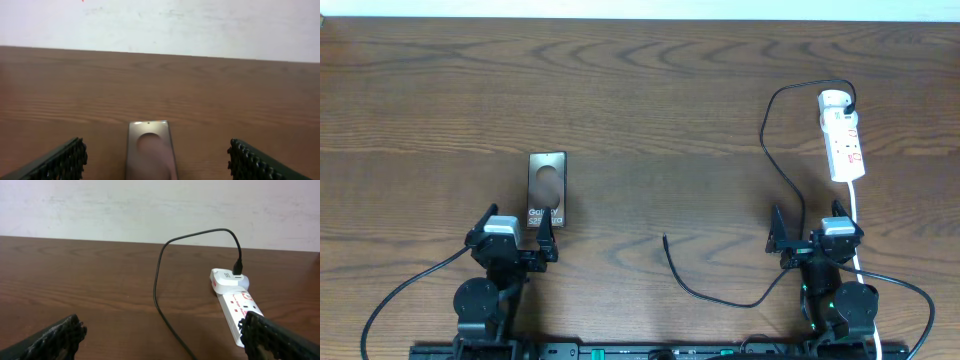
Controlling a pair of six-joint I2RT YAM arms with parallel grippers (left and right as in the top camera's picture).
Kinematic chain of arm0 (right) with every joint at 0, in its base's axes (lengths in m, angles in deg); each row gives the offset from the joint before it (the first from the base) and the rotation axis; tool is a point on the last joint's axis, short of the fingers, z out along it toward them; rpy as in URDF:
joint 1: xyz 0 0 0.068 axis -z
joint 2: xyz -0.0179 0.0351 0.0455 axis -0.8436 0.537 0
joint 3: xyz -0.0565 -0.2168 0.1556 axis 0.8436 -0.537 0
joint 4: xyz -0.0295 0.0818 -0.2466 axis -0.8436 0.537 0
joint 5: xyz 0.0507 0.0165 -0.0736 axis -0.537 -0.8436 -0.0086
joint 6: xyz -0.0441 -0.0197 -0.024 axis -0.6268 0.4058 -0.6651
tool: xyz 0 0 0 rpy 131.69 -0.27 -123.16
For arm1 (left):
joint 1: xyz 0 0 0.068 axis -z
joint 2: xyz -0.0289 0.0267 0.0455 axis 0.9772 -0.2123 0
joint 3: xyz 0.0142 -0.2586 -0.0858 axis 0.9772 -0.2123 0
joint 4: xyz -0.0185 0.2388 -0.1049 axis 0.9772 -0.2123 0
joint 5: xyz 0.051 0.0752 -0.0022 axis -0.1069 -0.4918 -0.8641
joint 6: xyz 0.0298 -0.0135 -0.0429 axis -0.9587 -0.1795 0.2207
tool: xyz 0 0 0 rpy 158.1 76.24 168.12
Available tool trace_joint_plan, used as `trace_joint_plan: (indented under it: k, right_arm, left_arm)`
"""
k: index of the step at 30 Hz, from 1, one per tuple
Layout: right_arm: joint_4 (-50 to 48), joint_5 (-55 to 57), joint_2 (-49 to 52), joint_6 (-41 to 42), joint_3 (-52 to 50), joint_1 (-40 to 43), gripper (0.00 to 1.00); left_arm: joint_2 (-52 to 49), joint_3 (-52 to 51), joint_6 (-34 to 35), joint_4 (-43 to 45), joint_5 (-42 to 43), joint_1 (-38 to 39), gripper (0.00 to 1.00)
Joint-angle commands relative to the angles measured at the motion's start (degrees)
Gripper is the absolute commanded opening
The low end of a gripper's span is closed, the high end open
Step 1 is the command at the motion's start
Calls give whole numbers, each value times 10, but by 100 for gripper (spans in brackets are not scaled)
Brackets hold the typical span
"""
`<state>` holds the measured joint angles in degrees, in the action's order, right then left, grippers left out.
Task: Plug charger to phone and switch on socket
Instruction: 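Move the left gripper over the Galaxy S25 Ultra phone box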
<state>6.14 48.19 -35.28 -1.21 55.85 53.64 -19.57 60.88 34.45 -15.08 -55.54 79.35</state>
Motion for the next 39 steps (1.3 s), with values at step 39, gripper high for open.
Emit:
trace_joint_plan:
  k: [39]
  right_arm:
    - [3, 6, -2, 10, 0, -2, 99]
  left_arm:
    - [-1020, 810, 6, -522, 31, 1, 90]
